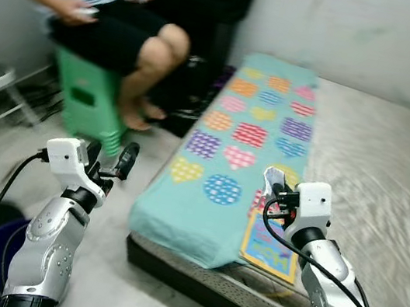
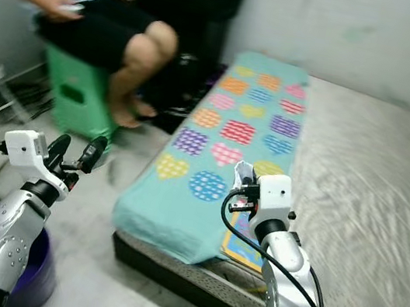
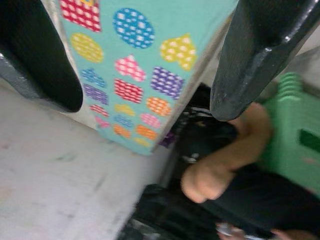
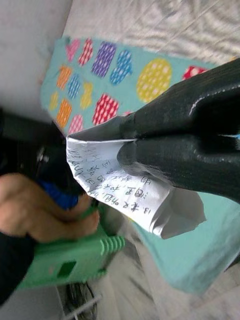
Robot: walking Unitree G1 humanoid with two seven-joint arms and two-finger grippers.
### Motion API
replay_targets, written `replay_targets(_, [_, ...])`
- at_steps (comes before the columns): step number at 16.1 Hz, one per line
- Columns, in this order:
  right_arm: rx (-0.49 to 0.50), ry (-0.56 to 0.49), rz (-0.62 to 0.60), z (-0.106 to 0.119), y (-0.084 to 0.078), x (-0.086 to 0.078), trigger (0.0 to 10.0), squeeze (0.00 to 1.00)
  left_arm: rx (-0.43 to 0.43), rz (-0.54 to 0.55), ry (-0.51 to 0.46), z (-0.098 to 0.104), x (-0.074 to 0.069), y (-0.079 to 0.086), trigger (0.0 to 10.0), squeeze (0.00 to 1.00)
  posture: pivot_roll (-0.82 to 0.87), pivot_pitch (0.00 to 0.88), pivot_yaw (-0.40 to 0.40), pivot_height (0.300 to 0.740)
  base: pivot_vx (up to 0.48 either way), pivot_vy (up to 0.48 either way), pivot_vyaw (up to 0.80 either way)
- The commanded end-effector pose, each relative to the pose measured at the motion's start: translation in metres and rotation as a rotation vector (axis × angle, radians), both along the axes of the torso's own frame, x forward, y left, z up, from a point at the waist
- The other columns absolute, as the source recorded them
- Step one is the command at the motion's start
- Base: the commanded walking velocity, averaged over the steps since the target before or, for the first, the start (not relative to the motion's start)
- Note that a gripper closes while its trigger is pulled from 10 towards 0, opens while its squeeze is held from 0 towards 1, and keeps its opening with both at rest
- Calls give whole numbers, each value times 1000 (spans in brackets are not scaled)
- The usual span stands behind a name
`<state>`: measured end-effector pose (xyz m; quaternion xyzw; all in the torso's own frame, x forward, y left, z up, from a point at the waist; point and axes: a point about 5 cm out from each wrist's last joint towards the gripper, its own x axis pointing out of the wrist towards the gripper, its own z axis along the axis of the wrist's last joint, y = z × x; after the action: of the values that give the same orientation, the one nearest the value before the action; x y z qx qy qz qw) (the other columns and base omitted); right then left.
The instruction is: Clean up the room
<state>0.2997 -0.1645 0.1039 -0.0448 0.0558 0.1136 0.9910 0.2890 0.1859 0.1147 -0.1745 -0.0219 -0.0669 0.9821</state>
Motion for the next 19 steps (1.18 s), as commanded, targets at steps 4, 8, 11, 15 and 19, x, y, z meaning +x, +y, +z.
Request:
replay_targets(4, [3, -14, 1, 3, 1, 2, 10000, 0, 9, 10, 4, -1, 1, 2, 10000, 0, -93, 0, -3, 740, 0, 0, 800])
replay_targets(8, [6, -14, -3, 3, 1, 2, 10000, 0, 9, 13, 2, 0, 1, 2, 10000, 0, -95, 0, -4, 740, 0, 0, 800])
replay_targets(11, [7, -16, -3, 3, 1, 2, 10000, 0, 11, 15, 2, 1, 2, 3, 10000, 0, -94, 0, -4, 740, 0, 0, 800])
replay_targets(15, [9, -41, -18, 13, 7, 8, 10000, 0, 106, 59, 74, -1, 6, 4, 10000, 0, -91, 0, -4, 740, 0, 0, 759])
replay_targets(19, [-42, -38, 14, 14, 21, 13, 10000, 0, 133, 58, 103, 1, 12, -2, 10000, 0, -91, 0, -4, 740, 0, 0, 133])
